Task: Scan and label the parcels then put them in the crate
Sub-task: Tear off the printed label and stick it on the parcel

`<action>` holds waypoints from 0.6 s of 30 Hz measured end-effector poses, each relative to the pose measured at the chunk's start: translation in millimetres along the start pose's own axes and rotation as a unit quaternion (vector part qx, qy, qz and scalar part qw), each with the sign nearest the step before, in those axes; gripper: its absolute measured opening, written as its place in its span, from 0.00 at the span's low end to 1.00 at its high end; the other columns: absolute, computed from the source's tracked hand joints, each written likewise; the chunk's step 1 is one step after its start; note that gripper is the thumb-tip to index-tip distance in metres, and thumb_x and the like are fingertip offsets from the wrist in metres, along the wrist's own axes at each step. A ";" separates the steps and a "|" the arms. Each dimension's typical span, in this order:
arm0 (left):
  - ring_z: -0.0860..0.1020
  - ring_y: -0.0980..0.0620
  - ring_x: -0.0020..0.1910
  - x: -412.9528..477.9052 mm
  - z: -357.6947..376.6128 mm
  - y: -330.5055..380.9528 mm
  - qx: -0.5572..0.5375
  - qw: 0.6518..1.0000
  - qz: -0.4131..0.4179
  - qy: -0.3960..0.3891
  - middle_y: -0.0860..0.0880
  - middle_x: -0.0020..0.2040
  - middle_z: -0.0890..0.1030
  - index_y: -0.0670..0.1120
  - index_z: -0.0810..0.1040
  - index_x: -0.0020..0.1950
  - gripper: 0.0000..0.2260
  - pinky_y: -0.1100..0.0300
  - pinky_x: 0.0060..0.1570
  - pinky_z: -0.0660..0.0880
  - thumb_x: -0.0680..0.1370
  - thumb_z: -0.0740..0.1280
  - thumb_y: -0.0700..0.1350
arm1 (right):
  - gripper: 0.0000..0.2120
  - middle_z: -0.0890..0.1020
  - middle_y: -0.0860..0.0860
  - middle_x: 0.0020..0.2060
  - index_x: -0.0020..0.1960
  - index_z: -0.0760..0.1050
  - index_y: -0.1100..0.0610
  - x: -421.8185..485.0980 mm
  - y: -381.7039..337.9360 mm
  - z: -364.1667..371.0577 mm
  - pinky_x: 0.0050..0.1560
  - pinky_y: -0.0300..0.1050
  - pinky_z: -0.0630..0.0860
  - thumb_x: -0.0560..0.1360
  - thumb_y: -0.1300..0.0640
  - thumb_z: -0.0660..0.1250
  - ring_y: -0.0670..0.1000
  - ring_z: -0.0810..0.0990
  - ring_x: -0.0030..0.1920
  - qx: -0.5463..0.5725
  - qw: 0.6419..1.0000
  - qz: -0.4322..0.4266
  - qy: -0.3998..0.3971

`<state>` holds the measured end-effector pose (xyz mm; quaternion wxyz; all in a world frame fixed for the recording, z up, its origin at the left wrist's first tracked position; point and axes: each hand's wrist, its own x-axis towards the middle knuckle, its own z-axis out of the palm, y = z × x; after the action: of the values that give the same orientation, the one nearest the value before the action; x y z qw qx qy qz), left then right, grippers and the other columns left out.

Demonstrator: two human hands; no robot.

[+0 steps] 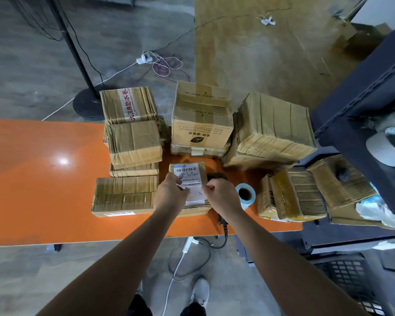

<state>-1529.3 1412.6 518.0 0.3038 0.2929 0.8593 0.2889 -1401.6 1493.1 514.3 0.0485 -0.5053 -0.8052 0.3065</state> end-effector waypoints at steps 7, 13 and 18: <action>0.76 0.50 0.42 1.2 6.1 -2.0 0.035 0.999 0.000 0.016 0.51 0.45 0.79 0.47 0.72 0.55 0.11 0.60 0.29 0.66 0.75 0.68 0.45 | 0.12 0.83 0.49 0.39 0.44 0.81 0.55 -1.2 -4.3 7.1 0.31 0.41 0.68 0.80 0.49 0.64 0.49 0.79 0.39 -0.046 0.998 0.011 0.028; 0.75 0.48 0.38 0.7 12.3 -1.9 0.068 0.996 0.024 0.045 0.51 0.40 0.75 0.45 0.71 0.52 0.06 0.59 0.28 0.65 0.75 0.63 0.42 | 0.12 0.81 0.48 0.37 0.42 0.78 0.54 0.9 -4.8 17.1 0.29 0.39 0.69 0.79 0.48 0.64 0.47 0.78 0.36 -0.093 0.994 0.017 0.056; 0.76 0.44 0.50 1.6 17.5 -3.0 0.082 0.995 0.017 0.045 0.44 0.51 0.76 0.42 0.70 0.58 0.14 0.56 0.37 0.72 0.75 0.68 0.43 | 0.12 0.79 0.49 0.39 0.45 0.75 0.55 1.3 0.5 18.1 0.29 0.40 0.67 0.79 0.46 0.66 0.49 0.79 0.37 -0.069 0.995 0.044 0.058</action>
<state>-1519.2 1417.3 504.1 0.2344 0.3184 0.8879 0.2353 -1408.8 1486.3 499.2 0.0465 -0.5589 -0.7976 0.2223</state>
